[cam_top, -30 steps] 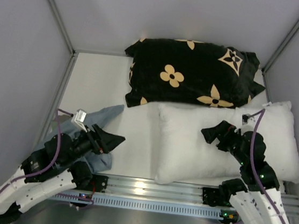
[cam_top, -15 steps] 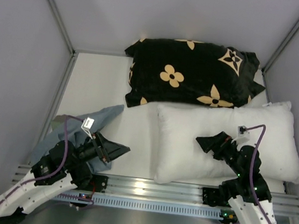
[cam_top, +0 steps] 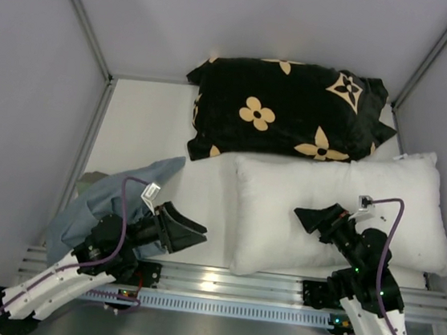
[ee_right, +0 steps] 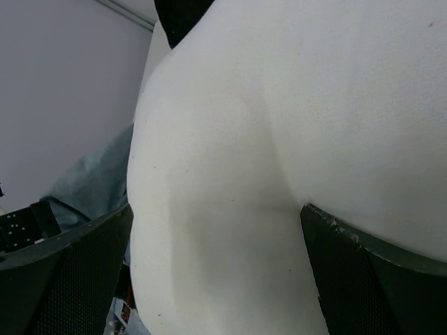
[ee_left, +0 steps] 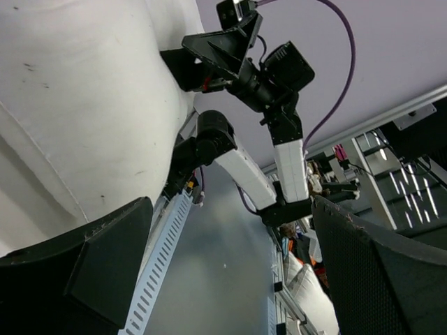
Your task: Remove the pillowcase from the pillow
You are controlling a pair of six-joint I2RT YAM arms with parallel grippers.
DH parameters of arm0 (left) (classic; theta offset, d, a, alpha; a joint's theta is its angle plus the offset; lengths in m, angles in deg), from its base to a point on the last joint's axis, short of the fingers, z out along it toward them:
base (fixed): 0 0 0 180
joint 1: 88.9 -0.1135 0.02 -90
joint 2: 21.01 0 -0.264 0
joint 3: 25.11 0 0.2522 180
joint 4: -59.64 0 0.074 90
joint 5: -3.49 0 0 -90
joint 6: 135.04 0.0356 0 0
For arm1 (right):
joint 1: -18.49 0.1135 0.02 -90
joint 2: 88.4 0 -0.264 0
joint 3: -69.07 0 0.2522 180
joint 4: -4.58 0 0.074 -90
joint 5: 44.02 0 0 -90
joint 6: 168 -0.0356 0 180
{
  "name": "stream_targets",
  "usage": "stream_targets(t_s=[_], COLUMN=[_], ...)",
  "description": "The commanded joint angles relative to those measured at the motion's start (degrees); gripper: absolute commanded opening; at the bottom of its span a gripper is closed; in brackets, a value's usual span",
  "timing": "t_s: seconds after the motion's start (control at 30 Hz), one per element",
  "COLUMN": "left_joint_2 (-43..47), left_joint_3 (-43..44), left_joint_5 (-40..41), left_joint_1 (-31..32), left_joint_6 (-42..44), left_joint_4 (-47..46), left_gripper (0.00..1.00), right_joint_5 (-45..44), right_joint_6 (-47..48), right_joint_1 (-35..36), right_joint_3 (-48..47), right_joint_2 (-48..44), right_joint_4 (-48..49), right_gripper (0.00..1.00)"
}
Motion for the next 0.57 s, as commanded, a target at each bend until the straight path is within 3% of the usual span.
stream_targets(t_s=[0.0,0.13,0.53], left_joint_2=[0.4,0.4,0.3], left_joint_3=[-4.1,-11.3,-19.7], left_joint_5=[-5.9,-9.5,-13.5], left_joint_1=[0.2,0.2,0.2], left_joint_6=[-1.6,-3.9,-8.1], left_joint_4=[-16.9,-32.0,-49.9], left_gripper=[0.99,0.99,0.99], right_joint_5=[2.1,2.9,1.6], right_joint_6=[-0.2,0.2,2.2], right_joint_1=[0.7,0.7,0.7], right_joint_3=[3.7,6.7,8.0], right_joint_2=[-6.8,-6.9,-7.1], right_joint_4=[-10.0,-8.9,-8.9], right_gripper=[0.99,1.00,0.99])
